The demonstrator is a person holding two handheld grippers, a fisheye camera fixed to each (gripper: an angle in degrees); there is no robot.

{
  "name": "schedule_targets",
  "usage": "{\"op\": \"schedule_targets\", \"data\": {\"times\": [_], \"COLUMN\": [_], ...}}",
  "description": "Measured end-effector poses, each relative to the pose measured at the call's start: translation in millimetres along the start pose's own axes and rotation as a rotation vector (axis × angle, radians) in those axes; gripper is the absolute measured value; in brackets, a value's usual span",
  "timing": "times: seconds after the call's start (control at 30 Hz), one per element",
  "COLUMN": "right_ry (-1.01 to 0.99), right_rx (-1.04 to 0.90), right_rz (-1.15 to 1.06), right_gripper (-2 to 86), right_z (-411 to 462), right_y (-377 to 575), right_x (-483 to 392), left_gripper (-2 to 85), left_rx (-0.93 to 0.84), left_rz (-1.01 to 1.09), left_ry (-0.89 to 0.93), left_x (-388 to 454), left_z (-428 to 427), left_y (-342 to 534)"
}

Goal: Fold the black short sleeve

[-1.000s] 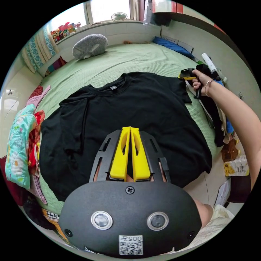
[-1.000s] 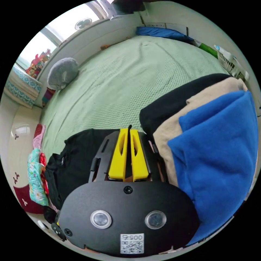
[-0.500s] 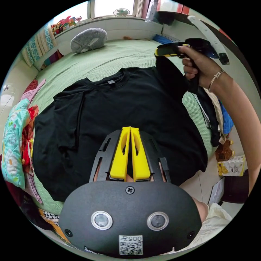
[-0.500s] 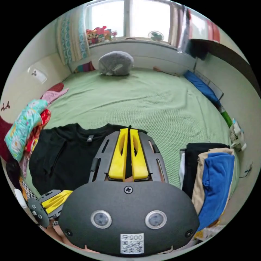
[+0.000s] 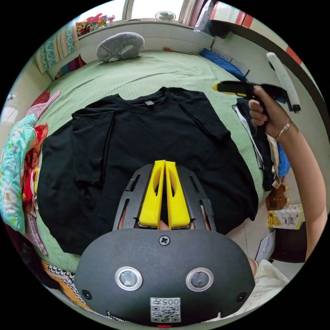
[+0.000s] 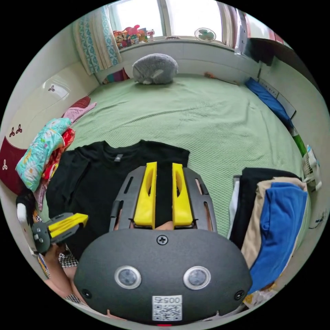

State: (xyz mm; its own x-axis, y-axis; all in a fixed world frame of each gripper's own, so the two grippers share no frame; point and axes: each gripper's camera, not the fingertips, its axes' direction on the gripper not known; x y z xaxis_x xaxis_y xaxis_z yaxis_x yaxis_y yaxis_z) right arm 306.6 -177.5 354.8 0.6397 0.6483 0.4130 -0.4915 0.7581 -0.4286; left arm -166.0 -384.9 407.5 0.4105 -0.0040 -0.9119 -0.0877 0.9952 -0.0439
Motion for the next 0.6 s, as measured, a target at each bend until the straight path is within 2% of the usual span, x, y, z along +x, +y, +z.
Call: {"op": "schedule_targets", "data": {"times": [0.13,0.27,0.4,0.47,0.53,0.6], "right_ry": [0.035,0.075,0.087,0.012,-0.155,-0.099], "right_rx": [-0.029,-0.015,-0.165,-0.123,-0.033,0.037], "right_rz": [0.025,-0.036,-0.165,-0.198,-0.191,-0.134], "right_gripper": [0.0,-0.8,-1.1,-1.1,-1.0,-0.8], "right_z": [15,29,60,51,28,16], "right_y": [37,60,65,64,60,50], "right_x": [5,-15,-45,-48,-40,-28], "left_gripper": [-0.5,-0.4,-0.5,-0.5,-0.5,-0.5], "left_rx": [0.007,0.009,-0.013,-0.019,-0.016,-0.010], "left_rz": [-0.008,-0.006,0.010,0.015,0.021,0.021], "left_ry": [-0.002,-0.008,-0.028,-0.041,-0.047,-0.048], "left_x": [-3,-3,-1,0,0,-1], "left_z": [-2,-2,4,5,4,3], "left_y": [2,2,0,-1,-1,-1]}}
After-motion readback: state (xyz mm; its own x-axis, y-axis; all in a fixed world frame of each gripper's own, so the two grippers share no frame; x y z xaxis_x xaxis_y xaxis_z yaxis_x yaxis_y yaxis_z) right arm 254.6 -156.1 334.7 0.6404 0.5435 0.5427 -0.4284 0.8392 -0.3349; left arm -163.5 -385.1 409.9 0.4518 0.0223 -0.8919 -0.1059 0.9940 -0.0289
